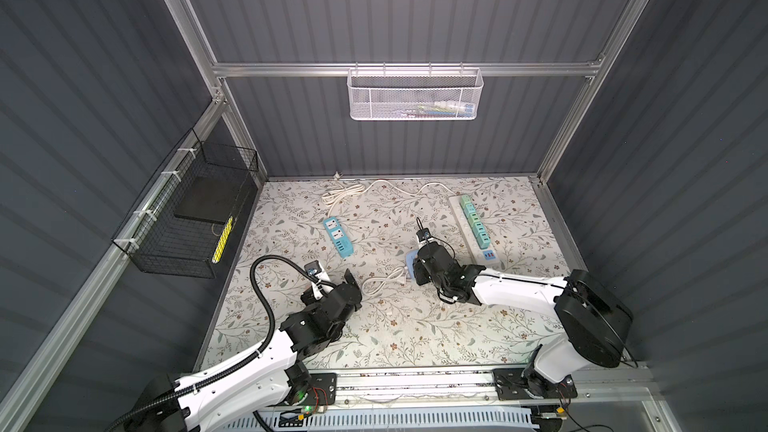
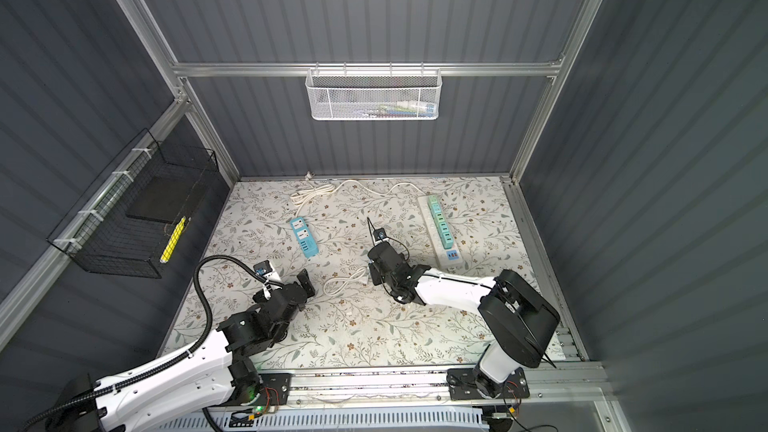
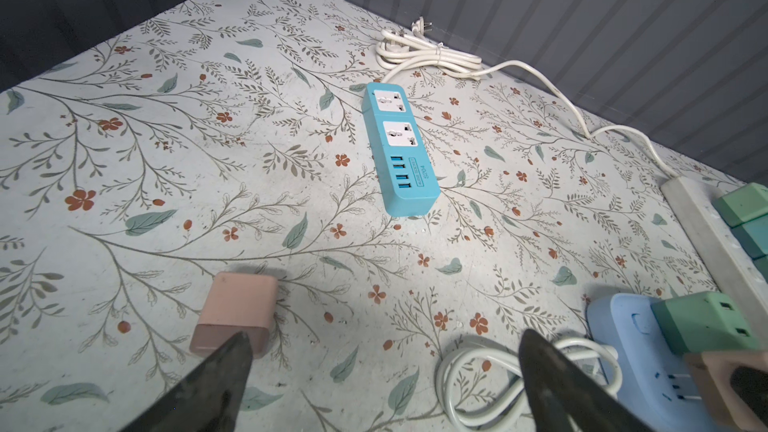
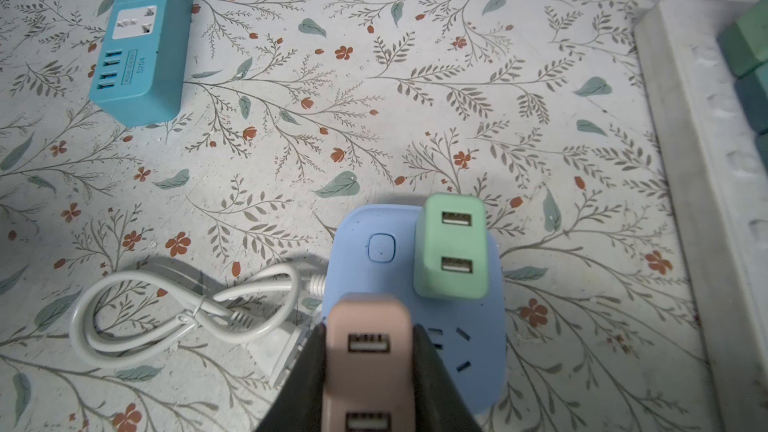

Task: Insert the plug
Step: 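Carry the pink adapter with the right gripper over the blue cube's socket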

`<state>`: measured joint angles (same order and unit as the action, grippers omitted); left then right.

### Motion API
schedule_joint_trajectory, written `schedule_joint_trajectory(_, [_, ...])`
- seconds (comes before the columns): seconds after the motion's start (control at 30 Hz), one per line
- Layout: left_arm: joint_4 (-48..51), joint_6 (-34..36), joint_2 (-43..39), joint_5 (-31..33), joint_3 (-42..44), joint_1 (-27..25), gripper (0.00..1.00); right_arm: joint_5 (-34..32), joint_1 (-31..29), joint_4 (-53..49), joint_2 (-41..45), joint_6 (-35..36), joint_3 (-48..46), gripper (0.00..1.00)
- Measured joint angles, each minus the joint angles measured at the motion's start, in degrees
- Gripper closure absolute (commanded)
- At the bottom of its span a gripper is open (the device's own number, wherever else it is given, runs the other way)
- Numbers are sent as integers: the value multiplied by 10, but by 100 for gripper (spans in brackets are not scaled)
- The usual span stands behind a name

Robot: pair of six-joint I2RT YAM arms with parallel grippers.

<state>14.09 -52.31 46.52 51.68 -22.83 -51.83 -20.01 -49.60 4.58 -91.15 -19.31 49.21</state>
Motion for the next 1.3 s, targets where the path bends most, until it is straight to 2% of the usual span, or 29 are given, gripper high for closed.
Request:
schedule_joint_trajectory(0.5, [1, 6, -13, 4, 19, 0, 0, -2, 0, -27, 0, -10, -3, 81])
schedule_joint_trajectory(1.3, [0, 17, -24, 4, 19, 0, 0, -1, 10, -16, -2, -13, -5, 81])
